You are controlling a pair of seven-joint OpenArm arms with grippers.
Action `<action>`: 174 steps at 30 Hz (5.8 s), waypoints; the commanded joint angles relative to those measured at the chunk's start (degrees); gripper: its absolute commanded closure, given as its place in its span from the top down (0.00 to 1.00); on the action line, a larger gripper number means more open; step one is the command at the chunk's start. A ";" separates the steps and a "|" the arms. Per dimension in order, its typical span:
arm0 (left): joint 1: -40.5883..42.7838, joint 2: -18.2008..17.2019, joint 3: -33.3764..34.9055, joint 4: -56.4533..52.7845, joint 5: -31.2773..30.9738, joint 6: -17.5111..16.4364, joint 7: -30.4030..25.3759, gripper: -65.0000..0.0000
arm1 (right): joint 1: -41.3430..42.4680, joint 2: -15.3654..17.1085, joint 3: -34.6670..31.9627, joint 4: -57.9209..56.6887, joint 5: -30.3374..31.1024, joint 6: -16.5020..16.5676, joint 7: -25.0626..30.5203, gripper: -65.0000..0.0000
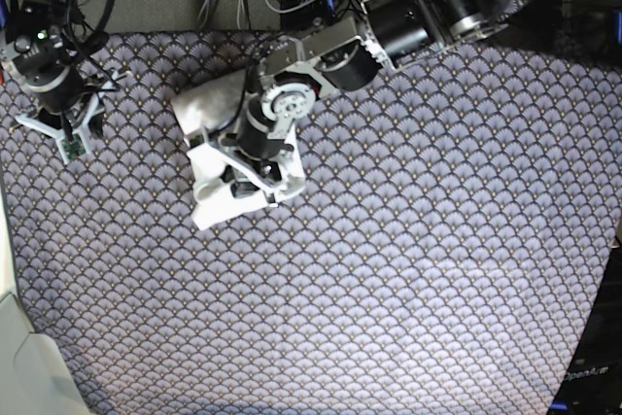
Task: Fold the T-shirt properly
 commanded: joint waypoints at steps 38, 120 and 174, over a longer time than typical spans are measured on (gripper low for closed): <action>6.19 -4.10 -34.59 21.04 -8.68 0.14 -0.11 0.64 | 0.24 -0.66 -2.07 1.13 0.71 0.17 1.04 0.23; 45.40 -9.81 -70.37 46.80 -9.12 -0.04 -0.38 0.64 | 5.96 -2.68 -29.41 -1.59 0.62 0.17 2.53 0.22; 70.02 -26.60 -52.43 49.35 -36.99 0.23 0.06 0.00 | -25.52 -15.69 15.95 -1.15 0.62 0.17 11.06 0.00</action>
